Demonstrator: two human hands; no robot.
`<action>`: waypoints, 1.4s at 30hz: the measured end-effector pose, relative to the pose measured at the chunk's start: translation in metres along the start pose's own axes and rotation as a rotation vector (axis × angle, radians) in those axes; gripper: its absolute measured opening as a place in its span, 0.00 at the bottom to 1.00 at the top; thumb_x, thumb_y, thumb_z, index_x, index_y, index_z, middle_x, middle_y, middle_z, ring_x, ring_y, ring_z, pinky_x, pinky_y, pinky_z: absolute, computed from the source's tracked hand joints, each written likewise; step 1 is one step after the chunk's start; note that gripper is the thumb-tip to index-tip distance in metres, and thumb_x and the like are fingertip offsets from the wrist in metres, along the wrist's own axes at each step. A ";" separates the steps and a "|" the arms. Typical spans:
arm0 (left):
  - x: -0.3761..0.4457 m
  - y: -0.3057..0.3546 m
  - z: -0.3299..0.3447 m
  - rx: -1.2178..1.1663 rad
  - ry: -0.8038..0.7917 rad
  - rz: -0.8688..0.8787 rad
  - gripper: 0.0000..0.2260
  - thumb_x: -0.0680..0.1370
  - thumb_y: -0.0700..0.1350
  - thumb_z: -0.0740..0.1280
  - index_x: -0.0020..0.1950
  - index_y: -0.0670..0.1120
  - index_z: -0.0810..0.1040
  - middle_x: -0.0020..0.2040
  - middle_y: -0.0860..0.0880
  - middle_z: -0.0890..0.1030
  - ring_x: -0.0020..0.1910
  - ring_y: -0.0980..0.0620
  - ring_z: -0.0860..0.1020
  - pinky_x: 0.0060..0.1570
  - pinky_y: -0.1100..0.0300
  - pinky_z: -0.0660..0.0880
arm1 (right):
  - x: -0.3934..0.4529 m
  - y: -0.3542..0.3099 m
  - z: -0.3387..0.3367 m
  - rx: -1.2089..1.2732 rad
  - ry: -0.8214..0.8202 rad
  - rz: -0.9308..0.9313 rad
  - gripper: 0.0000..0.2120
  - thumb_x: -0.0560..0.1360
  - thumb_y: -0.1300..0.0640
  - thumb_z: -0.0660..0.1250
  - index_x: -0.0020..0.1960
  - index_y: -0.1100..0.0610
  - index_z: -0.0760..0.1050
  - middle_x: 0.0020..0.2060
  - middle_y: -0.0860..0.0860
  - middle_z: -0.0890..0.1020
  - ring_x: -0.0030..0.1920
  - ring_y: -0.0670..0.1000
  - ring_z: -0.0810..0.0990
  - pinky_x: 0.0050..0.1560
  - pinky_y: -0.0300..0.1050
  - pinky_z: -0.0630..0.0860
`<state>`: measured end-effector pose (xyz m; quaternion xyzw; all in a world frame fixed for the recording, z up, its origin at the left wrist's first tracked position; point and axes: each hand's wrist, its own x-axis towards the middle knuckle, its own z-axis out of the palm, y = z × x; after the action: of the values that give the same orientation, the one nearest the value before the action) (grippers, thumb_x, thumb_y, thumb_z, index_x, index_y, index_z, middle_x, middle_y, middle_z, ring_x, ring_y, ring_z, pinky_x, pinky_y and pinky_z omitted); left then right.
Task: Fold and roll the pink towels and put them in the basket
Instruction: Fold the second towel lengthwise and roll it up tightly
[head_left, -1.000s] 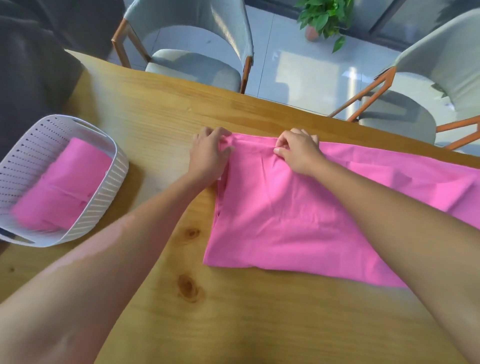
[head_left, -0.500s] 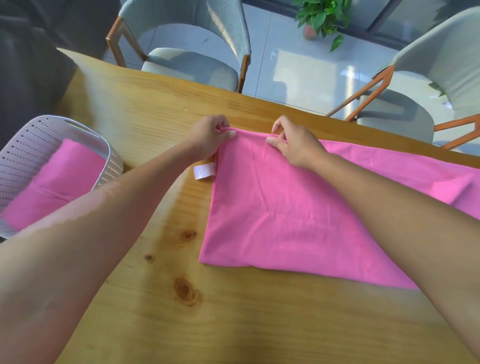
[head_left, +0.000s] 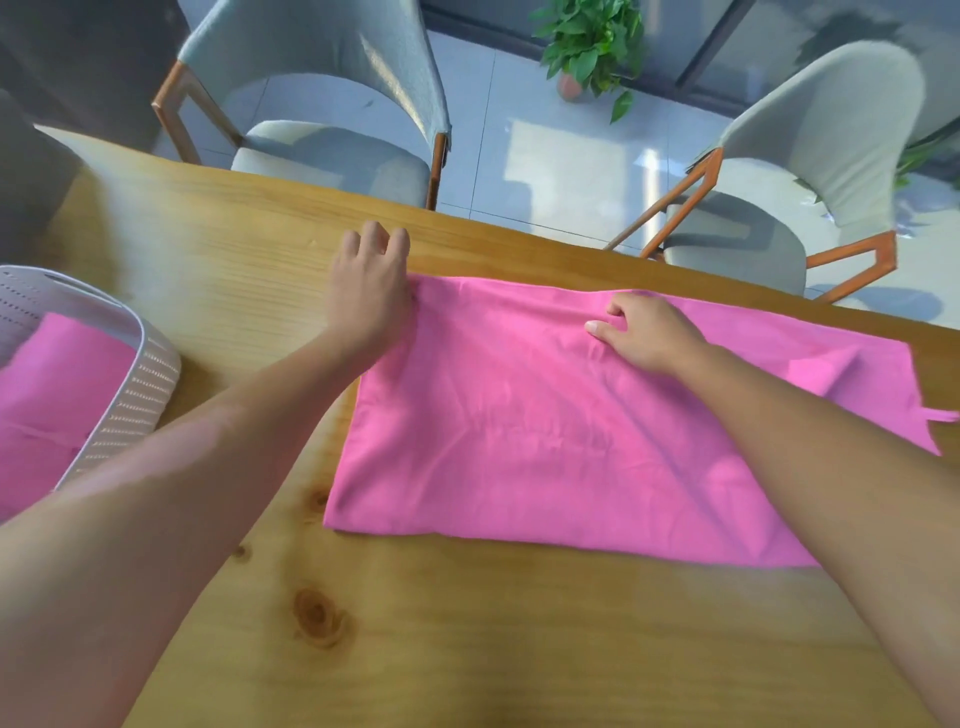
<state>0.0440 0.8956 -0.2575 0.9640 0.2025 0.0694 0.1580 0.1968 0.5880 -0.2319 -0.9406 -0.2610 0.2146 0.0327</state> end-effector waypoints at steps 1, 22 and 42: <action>-0.002 0.010 0.001 0.030 0.022 0.051 0.11 0.77 0.40 0.65 0.59 0.41 0.75 0.57 0.40 0.75 0.53 0.39 0.72 0.51 0.46 0.70 | -0.004 0.009 -0.002 -0.008 -0.009 0.014 0.16 0.78 0.38 0.63 0.44 0.50 0.71 0.43 0.48 0.78 0.47 0.54 0.76 0.46 0.48 0.71; 0.020 0.190 0.050 -0.241 -0.287 0.067 0.09 0.83 0.49 0.63 0.56 0.43 0.71 0.45 0.39 0.80 0.46 0.36 0.78 0.43 0.48 0.70 | -0.055 0.235 -0.050 -0.134 0.315 0.010 0.07 0.82 0.52 0.60 0.55 0.55 0.71 0.53 0.57 0.82 0.53 0.62 0.78 0.55 0.55 0.70; 0.030 0.326 0.119 -0.014 -0.186 0.147 0.14 0.81 0.55 0.64 0.60 0.47 0.75 0.59 0.42 0.77 0.61 0.38 0.71 0.62 0.43 0.63 | -0.104 0.398 -0.021 0.097 0.297 0.433 0.18 0.82 0.55 0.62 0.70 0.58 0.70 0.66 0.59 0.73 0.65 0.62 0.73 0.63 0.57 0.73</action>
<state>0.2151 0.5920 -0.2585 0.9774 0.1150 -0.0075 0.1770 0.3150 0.1941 -0.2418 -0.9930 -0.0356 0.0887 0.0688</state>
